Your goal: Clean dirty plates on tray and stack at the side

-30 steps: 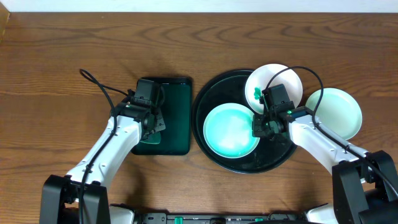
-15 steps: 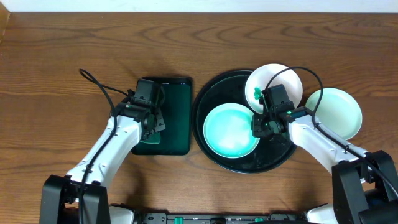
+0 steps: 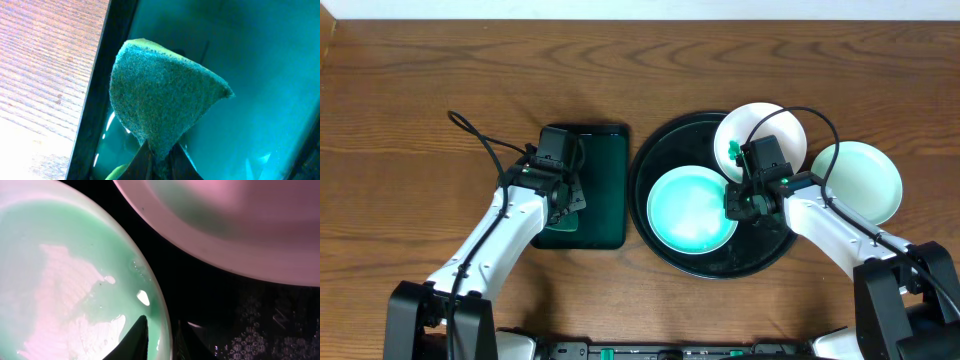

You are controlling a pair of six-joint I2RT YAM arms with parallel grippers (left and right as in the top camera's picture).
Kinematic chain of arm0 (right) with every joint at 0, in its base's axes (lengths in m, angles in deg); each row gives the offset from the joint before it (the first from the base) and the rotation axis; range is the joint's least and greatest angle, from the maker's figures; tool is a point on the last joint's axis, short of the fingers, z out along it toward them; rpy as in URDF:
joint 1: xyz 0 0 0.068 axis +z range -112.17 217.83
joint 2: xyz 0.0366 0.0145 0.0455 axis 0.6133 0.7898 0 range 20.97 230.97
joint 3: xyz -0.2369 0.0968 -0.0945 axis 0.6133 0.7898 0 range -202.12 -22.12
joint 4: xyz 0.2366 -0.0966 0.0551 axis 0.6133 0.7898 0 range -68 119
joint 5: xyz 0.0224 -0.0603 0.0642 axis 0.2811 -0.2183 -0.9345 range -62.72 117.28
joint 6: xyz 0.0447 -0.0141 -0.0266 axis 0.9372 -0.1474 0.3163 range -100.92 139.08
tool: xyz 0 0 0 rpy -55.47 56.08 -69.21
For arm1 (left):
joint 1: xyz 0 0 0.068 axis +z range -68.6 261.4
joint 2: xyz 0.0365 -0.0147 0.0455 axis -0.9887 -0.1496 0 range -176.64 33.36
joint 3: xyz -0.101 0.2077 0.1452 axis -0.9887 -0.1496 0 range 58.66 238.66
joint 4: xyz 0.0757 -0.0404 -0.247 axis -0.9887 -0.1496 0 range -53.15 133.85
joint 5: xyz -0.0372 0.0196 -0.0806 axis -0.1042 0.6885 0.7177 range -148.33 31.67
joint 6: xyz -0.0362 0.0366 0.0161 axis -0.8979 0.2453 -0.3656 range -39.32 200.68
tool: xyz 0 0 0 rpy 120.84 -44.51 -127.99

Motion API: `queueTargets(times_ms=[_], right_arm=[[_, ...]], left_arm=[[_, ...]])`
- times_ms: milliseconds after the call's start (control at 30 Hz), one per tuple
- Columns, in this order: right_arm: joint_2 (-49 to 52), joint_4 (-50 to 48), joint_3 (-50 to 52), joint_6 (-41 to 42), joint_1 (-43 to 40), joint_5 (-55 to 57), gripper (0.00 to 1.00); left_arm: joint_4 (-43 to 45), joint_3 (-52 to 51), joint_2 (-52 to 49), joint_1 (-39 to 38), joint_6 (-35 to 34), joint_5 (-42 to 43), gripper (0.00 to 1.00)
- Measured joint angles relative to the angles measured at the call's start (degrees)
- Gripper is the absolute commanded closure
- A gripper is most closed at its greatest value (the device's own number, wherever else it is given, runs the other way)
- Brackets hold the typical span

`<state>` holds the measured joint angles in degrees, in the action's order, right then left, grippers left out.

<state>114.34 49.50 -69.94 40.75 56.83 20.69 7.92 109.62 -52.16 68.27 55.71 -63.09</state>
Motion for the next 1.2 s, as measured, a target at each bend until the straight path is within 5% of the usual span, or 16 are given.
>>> queueTargets(times_ms=[333,500,667,1200], right_arm=[[0.0,-0.3,0.4,0.0,0.0,0.4,0.99],[0.0,-0.3,0.4,-0.2,0.0,0.7,0.97],[0.0,-0.4,0.4,-0.3,0.0,0.6,0.83],[0.0,-0.4,0.5,-0.2,0.0,0.8,0.99]], left_arm=[[0.4,0.0,0.0,0.0,0.0,0.0,0.92],[0.2,0.0,0.0,0.0,0.0,-0.1,0.92],[-0.2,0.0,0.0,0.0,0.0,-0.1,0.92],[-1.1,0.0,0.0,0.0,0.0,-0.1,0.92]])
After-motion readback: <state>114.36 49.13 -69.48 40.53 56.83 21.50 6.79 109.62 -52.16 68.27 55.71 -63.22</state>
